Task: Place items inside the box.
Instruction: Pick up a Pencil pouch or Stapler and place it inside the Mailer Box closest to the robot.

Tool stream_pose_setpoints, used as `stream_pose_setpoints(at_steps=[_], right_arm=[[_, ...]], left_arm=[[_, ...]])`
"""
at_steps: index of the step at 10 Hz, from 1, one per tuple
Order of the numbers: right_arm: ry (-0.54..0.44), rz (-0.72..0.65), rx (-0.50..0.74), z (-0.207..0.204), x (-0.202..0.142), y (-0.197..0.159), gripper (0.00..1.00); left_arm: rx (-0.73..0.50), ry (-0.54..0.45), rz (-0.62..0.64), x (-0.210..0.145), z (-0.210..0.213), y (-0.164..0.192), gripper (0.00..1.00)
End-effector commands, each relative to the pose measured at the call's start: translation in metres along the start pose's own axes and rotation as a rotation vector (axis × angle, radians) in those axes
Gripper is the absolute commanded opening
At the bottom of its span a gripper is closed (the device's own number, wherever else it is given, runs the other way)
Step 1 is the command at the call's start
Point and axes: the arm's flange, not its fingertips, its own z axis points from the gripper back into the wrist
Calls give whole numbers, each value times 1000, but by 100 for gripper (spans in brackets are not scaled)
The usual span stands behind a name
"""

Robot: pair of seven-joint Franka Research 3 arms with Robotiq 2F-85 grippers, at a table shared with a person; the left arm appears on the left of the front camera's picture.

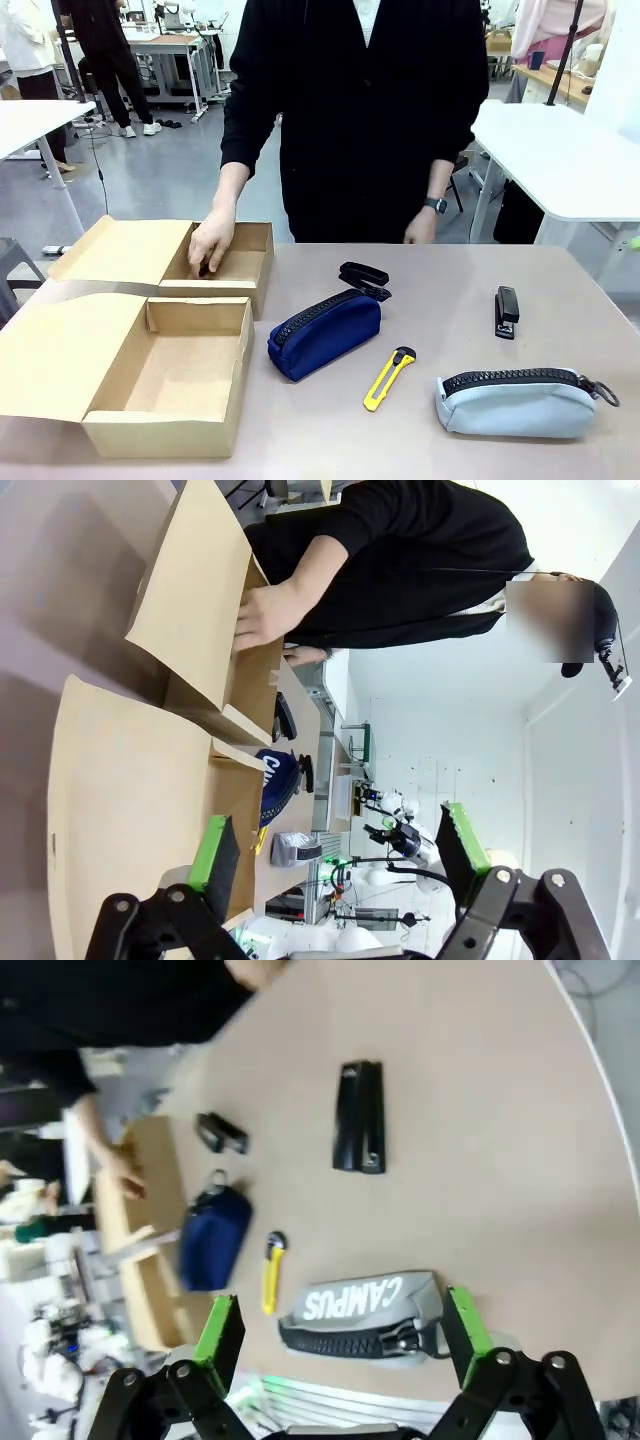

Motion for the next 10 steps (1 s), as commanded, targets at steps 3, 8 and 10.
stream_pose_setpoints(at_steps=[3, 8, 10], right_arm=[[117, 26, -189, -90, 6, 39, 100], [46, 40, -403, -207, 16, 66, 100], [-22, 126, -454, -238, 19, 66, 100]], left_arm=[[-16, -1, -22, -1, 2, 0, 100], [-16, -1, -22, -1, 2, 0, 100], [-16, -1, -22, -1, 2, 0, 100]])
